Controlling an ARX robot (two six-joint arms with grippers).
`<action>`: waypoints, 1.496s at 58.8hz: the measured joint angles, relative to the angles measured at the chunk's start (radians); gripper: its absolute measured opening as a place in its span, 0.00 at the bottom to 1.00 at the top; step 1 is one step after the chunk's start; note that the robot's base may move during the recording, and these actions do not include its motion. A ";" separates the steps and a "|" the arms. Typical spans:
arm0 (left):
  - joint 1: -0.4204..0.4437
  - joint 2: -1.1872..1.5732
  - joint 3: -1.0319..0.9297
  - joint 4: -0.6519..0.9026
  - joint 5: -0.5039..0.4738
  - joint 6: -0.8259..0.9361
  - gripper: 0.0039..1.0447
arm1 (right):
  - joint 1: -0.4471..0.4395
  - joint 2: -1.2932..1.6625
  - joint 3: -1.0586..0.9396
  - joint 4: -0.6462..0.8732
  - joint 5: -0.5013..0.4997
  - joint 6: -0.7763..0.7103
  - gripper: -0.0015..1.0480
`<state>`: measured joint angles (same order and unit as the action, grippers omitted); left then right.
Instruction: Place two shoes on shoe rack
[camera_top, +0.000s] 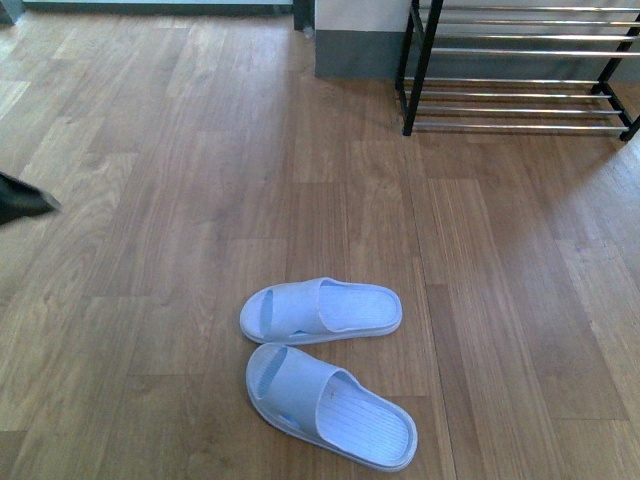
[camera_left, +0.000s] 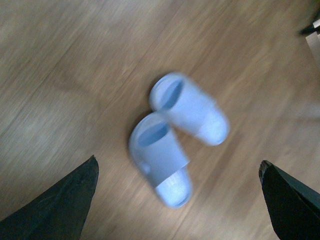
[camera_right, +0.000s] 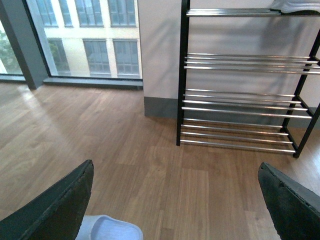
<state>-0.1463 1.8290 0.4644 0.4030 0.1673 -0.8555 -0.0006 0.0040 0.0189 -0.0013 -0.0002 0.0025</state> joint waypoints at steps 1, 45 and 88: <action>-0.005 0.032 0.012 -0.004 0.004 0.005 0.91 | 0.000 0.000 0.000 0.000 0.000 0.000 0.91; -0.319 0.877 0.750 -0.242 0.368 0.074 0.91 | 0.000 0.000 0.000 0.000 0.000 0.000 0.91; -0.344 1.152 1.045 -0.469 0.326 0.105 0.91 | 0.000 0.000 0.000 0.000 0.000 0.000 0.91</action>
<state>-0.4908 2.9810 1.5097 -0.0662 0.4931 -0.7509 -0.0006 0.0040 0.0189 -0.0013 -0.0002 0.0025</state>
